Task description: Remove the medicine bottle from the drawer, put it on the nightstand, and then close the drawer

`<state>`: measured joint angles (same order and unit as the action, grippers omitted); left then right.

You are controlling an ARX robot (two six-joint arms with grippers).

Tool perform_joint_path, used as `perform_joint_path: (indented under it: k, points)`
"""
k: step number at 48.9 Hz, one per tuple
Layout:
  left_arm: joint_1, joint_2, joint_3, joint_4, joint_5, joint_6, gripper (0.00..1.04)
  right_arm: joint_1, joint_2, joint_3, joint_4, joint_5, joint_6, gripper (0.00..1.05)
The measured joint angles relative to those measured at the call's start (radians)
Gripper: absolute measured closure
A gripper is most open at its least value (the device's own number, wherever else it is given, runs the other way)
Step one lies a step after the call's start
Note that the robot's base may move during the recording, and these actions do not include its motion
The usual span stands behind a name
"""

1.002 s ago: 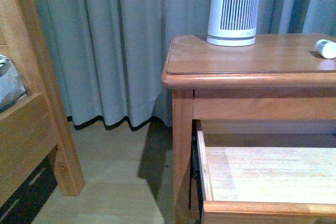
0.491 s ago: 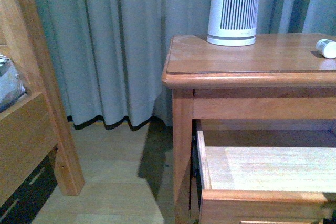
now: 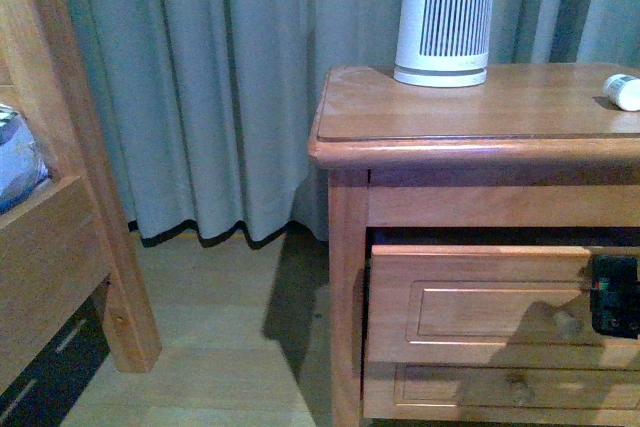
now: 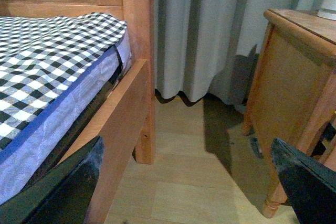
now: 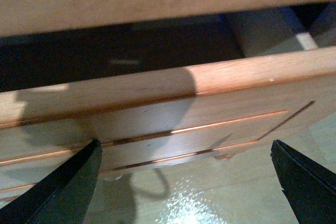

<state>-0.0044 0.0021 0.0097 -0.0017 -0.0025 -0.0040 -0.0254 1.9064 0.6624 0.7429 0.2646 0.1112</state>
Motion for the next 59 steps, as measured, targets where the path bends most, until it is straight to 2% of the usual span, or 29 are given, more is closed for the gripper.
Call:
perform_joint_path:
  k: [20,36,45,51,59]
  points:
    - [0.000,0.000,0.000,0.000,0.000,0.000,0.07,-0.078,0.110,0.135,0.021,0.001,-0.181,0.07]
    - [0.000,0.000,0.000,0.000,0.000,0.000,0.07,-0.075,0.069,0.108,0.016,0.000,-0.157,0.07]
    - [0.000,0.000,0.000,0.000,0.000,0.000,0.07,-0.031,-0.116,-0.018,-0.032,0.005,-0.097,0.07]
    - [0.000,0.000,0.000,0.000,0.000,0.000,0.07,-0.009,-0.322,-0.153,-0.145,-0.003,-0.022,0.07]
    - [0.000,0.000,0.000,0.000,0.000,0.000,0.07,-0.030,-0.670,-0.275,-0.328,-0.051,0.032,0.07]
